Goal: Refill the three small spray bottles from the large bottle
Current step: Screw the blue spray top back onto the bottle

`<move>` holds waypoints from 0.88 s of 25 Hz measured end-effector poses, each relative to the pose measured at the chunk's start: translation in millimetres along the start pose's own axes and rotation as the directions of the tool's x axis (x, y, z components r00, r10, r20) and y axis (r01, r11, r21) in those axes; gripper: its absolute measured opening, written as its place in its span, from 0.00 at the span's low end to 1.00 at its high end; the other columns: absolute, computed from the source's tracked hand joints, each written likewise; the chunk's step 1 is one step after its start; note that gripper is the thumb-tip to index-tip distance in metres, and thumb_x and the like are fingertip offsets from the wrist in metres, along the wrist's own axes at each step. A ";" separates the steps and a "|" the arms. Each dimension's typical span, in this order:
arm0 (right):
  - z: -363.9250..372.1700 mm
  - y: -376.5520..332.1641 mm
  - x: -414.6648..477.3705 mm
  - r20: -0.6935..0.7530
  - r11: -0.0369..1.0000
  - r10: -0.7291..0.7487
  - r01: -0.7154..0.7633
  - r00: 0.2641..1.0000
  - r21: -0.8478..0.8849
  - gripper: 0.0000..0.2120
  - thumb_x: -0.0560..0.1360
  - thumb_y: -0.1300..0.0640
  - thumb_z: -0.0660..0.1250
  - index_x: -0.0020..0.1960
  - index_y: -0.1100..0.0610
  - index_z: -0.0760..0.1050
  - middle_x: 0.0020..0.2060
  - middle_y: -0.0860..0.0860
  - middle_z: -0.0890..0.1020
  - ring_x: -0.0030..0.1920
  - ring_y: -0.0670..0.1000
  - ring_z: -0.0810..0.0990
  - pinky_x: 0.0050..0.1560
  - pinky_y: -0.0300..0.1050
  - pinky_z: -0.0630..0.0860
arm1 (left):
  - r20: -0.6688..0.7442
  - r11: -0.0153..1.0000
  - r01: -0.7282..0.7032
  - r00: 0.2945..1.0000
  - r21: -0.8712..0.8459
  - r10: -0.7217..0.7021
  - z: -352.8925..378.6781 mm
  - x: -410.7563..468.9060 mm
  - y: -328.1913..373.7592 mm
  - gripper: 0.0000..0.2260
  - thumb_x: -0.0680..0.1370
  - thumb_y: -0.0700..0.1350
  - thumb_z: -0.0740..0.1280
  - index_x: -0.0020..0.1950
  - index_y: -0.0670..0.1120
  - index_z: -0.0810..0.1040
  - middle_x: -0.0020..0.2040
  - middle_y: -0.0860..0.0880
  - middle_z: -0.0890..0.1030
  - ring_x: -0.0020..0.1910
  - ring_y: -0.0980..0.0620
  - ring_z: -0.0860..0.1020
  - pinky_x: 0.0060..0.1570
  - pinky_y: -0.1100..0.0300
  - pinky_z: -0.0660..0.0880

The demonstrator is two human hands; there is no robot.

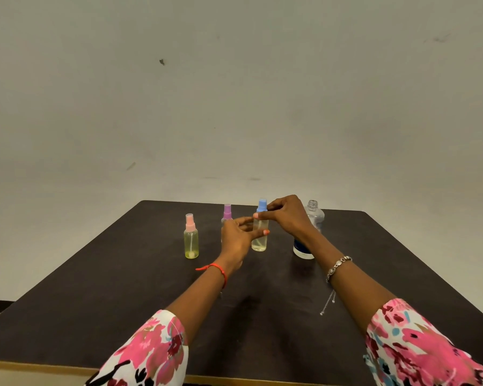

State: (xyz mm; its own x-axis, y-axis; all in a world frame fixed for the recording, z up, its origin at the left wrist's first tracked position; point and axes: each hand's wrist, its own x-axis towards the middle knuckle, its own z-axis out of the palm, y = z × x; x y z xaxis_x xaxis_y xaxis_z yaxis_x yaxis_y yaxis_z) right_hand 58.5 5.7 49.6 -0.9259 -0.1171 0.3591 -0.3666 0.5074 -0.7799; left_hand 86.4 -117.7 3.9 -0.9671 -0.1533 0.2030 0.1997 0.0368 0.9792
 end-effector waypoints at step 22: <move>33.9 54.0 18.6 -0.169 0.985 0.164 -0.152 0.972 0.084 0.22 0.65 0.59 0.76 0.57 0.64 0.77 0.53 0.60 0.82 0.52 0.55 0.80 0.51 0.44 0.77 | 0.087 0.985 0.144 0.987 -0.093 -0.136 16.1 34.8 -54.1 0.33 0.66 0.30 0.72 0.69 0.39 0.64 0.66 0.41 0.72 0.65 0.46 0.72 0.58 0.58 0.75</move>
State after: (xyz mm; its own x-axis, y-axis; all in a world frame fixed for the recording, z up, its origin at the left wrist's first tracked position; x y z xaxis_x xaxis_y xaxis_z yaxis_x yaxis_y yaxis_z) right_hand 18.4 1.9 -3.2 -0.9448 0.1137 0.3073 -0.2278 0.4461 -0.8655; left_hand 39.5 -109.1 -42.1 -0.9953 -0.0700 0.0664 0.0718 -0.0781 0.9944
